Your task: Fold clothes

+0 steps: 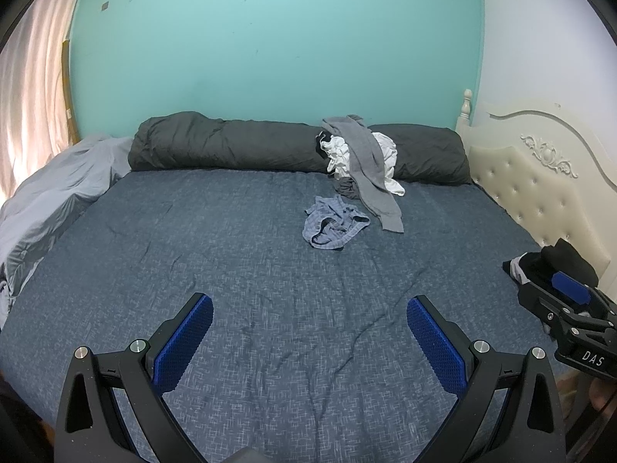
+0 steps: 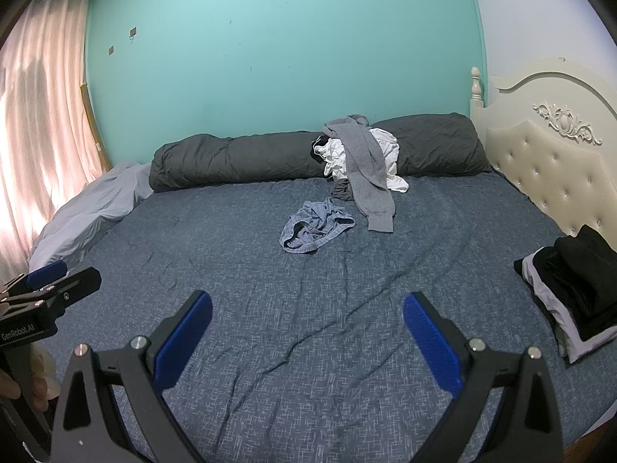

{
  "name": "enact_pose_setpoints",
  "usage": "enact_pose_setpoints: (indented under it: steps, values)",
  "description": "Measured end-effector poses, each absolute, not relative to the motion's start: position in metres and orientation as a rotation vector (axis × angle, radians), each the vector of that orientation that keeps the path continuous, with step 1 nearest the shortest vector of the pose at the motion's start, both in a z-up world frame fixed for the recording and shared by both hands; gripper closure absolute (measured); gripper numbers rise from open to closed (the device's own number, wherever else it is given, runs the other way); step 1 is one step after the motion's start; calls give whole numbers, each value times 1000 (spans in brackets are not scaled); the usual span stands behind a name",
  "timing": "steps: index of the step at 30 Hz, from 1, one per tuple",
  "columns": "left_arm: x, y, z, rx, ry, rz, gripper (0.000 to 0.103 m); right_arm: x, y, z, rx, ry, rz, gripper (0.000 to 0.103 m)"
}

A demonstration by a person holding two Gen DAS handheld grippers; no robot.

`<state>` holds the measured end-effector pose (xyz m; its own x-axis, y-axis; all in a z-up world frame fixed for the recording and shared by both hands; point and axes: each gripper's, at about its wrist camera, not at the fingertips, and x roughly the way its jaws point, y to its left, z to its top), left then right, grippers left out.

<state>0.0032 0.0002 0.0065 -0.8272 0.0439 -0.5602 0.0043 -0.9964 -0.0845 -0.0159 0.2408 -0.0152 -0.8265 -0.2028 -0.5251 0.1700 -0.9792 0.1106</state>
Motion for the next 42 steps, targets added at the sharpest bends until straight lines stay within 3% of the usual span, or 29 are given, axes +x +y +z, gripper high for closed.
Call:
enact_pose_setpoints:
  steps: [42]
  values:
    - [-2,2,3,-924,-125,2978,0,-19,241,-15,825,-84,-2834,3]
